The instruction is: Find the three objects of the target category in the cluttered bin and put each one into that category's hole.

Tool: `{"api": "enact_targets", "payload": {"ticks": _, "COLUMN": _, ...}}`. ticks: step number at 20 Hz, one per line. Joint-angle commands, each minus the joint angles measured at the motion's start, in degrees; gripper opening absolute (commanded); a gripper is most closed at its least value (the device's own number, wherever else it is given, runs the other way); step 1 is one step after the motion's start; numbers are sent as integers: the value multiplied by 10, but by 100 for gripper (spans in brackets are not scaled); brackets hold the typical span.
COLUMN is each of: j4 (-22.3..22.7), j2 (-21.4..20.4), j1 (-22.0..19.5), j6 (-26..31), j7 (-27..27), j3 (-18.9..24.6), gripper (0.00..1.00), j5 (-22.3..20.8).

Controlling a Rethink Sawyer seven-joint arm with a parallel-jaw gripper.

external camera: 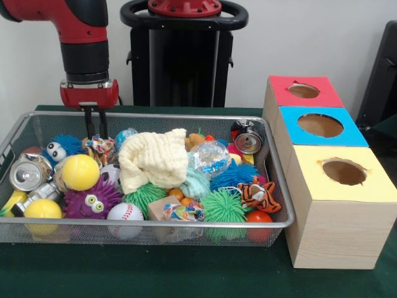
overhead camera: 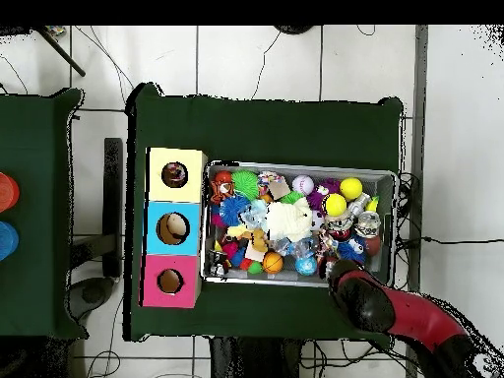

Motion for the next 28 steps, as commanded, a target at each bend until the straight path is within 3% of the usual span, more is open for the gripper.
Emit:
{"api": "enact_targets", "payload": {"ticks": 1, "j4": -52, "j2": -4, "j1": -3, "j6": -43, "j7": 45, "j3": 1, "gripper": 0, "j5": -28}}
{"api": "enact_targets", "payload": {"ticks": 12, "j4": -43, "j2": -12, "j1": 4, "j6": -37, "j7": 46, "j3": 1, "gripper": 0, "j5": -24}}
{"api": "enact_targets", "payload": {"ticks": 23, "j4": 14, "j2": -99, "j1": 9, "j6": 12, "j7": 56, "j3": 28, "gripper": 0, "j5": 16}}
{"api": "enact_targets", "payload": {"ticks": 28, "j4": 10, "j2": -106, "j1": 26, "j6": 23, "j7": 55, "j3": 32, "gripper": 0, "j5": 20}}
